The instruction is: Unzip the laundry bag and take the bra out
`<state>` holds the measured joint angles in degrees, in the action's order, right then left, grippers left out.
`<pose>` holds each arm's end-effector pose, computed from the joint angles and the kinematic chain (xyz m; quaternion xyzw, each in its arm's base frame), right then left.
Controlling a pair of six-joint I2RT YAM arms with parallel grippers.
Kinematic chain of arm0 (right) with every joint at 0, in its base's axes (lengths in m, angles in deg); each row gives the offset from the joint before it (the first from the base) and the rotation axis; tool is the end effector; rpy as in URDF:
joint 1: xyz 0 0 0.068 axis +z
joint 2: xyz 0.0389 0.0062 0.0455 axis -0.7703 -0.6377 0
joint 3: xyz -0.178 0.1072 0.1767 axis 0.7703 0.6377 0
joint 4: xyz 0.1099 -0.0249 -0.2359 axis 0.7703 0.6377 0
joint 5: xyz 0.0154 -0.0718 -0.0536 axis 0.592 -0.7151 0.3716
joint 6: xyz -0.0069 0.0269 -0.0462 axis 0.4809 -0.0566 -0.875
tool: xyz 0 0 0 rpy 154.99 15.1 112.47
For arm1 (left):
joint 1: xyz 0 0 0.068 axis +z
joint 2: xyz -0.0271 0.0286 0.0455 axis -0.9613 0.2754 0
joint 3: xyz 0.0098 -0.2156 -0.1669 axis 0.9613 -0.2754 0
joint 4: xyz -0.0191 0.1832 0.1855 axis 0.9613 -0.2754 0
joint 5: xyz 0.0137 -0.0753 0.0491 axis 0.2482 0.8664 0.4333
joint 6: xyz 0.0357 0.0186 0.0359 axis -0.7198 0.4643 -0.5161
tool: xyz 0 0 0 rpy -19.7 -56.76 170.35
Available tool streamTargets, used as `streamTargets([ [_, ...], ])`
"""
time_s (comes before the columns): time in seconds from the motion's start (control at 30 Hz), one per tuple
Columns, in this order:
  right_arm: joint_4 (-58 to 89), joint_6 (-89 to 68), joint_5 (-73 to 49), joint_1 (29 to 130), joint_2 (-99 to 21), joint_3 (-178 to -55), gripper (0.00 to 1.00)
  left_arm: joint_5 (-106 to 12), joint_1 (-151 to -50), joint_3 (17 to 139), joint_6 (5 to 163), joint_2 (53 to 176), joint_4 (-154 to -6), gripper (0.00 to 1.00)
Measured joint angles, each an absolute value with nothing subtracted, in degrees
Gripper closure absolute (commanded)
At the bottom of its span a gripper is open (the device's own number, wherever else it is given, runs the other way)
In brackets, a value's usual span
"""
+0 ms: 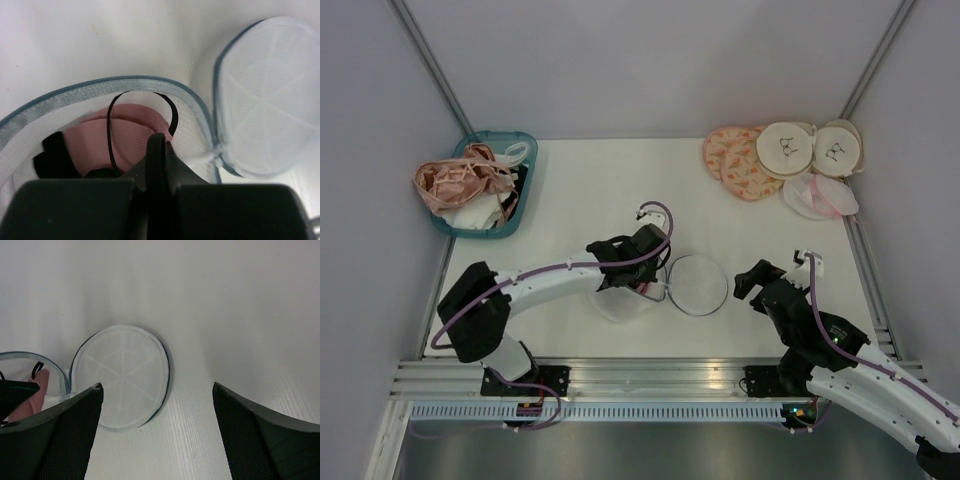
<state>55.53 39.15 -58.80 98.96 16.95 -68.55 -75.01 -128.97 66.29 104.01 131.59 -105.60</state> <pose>0.0850 0.0622 0.2331 0.2066 0.8347 0.1436 0.4898 0.2007 -0.2650 0.2113 0.1368 0.9313 -0.0824 0.3273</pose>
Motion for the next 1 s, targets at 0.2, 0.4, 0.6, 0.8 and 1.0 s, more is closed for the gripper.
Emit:
streamTargets([
  [0.2, 53.5, 37.6, -57.4, 99.0, 16.6, -68.3, 0.06, -68.1, -129.8, 66.7, 104.2, 120.7, -105.5, 0.98],
  [0.4, 51.0, 36.5, -55.4, 99.0, 15.1, -67.2, 0.06, -64.5, -130.0, 66.9, 104.6, 112.5, -103.7, 0.98],
  [0.6, 49.4, 35.9, -54.1, 99.0, 15.0, -66.3, 0.06, -65.7, -127.2, 66.9, 103.7, 107.6, -98.1, 0.98],
  [0.8, 48.8, 35.2, -53.3, 99.0, 14.8, -66.1, 0.06, -62.2, -105.0, 70.5, 101.2, 108.2, -95.7, 0.98],
  [1.0, 47.6, 33.3, -52.2, 99.0, 10.5, -66.6, 0.06, -58.4, -84.3, 83.6, 98.5, 114.7, -95.4, 0.98],
])
